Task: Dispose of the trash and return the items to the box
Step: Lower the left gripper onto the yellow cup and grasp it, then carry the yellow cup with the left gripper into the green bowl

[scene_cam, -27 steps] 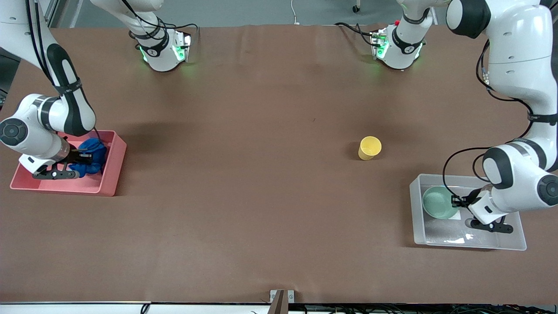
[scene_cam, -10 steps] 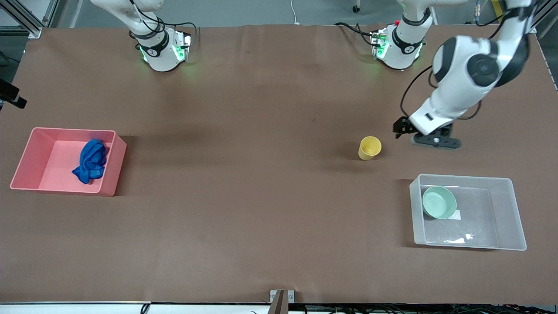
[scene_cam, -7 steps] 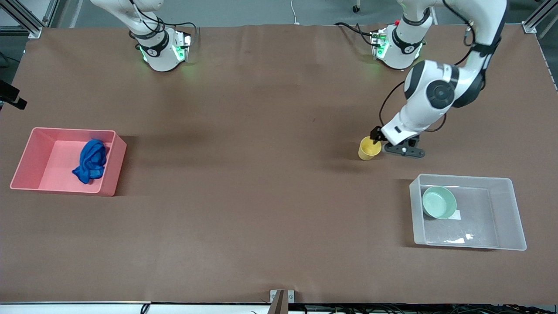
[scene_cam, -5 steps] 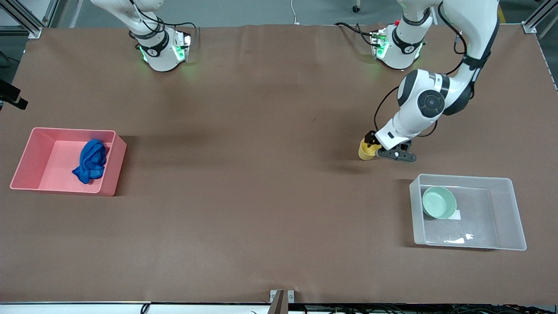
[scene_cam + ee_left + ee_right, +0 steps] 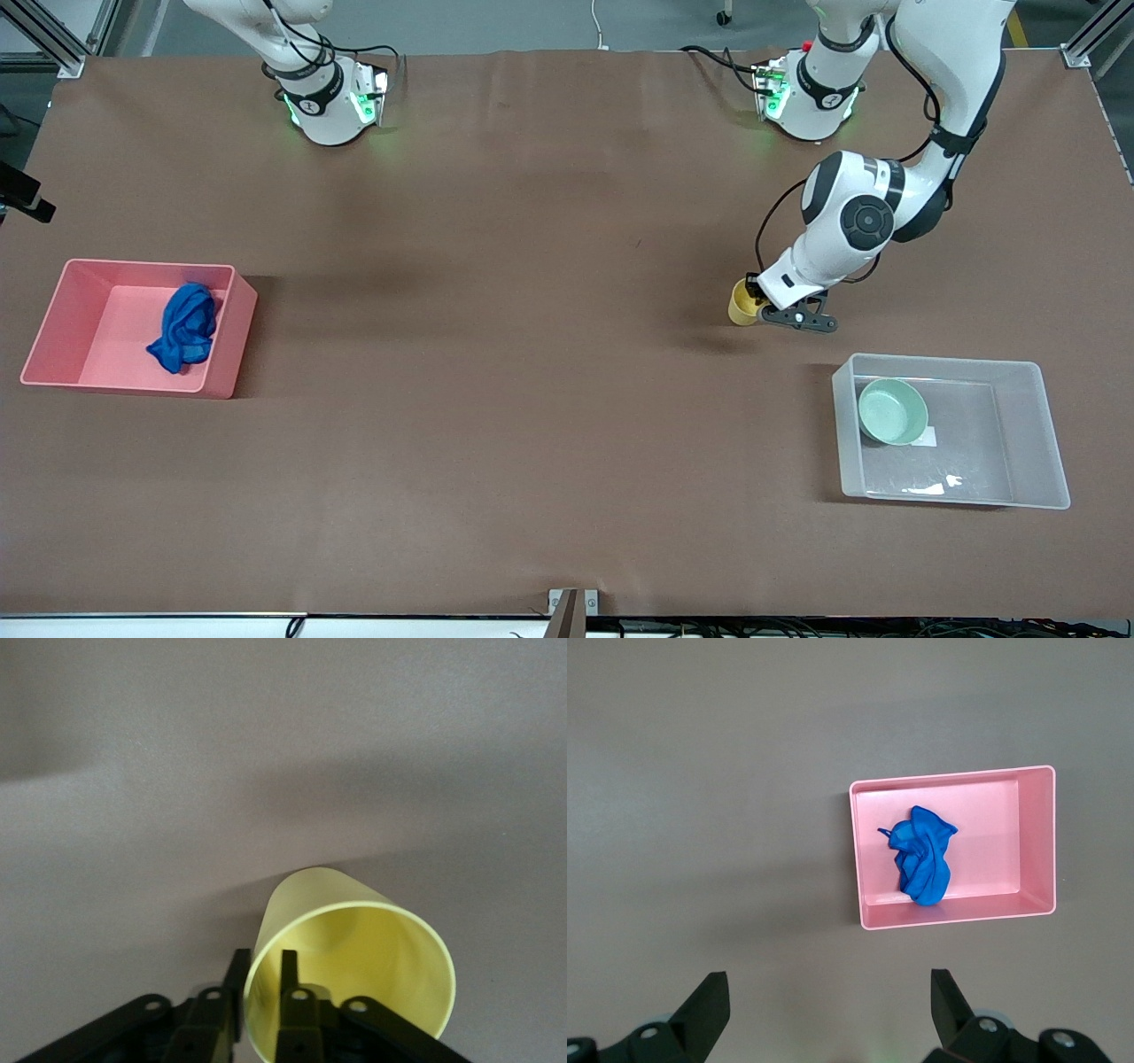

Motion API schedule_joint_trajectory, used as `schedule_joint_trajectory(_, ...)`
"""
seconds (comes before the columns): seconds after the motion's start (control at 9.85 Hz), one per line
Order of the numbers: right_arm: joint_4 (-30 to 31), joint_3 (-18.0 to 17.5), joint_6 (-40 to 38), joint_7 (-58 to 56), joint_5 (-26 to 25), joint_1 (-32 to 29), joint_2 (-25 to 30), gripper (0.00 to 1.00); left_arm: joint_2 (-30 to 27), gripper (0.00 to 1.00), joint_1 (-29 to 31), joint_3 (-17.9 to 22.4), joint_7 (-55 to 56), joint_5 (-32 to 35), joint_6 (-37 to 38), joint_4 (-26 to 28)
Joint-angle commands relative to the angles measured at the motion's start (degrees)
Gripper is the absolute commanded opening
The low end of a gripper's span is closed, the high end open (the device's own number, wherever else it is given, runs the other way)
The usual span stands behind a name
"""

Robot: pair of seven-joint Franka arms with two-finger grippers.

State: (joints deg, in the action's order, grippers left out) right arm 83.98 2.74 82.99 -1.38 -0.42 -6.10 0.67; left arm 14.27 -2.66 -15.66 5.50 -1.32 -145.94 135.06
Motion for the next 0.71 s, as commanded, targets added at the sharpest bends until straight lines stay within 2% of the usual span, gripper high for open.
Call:
schedule_joint_trajectory(0.0,-0.7,-0.2,-0.6,-0.1,0.9,-0.3,-0.2,1.00,-2.1,0.00,0.4,-0.2,0.9,1.3,2.1,0.6)
schedule_joint_trajectory(0.2,-0.7,-0.2,-0.7,-0.1,0.9,-0.3,-0.2,1.00,-7.9,0.00,0.6,1.6,-1.1,1.2,7.8,-1.4)
schedule_joint_trajectory(0.3,-0.7,-0.2,-0.7,-0.1,0.9,-0.2,-0.2,1.00,-7.9,0.00,0.6,5.2,-1.9,1.2,9.7,-5.6)
schedule_joint_trajectory(0.51,-0.7,-0.2,-0.8,-0.1,0.9,-0.1,-0.2,1.00,-5.0,0.00,0.7,12.2,-3.1,1.0,12.4,-15.9)
schedule_joint_trajectory(0.61,-0.7,-0.2,-0.8,-0.1,0.9,-0.2,-0.2,1.00,-1.4,0.00,0.7,14.5,-7.1,0.6,15.0,-22.2)
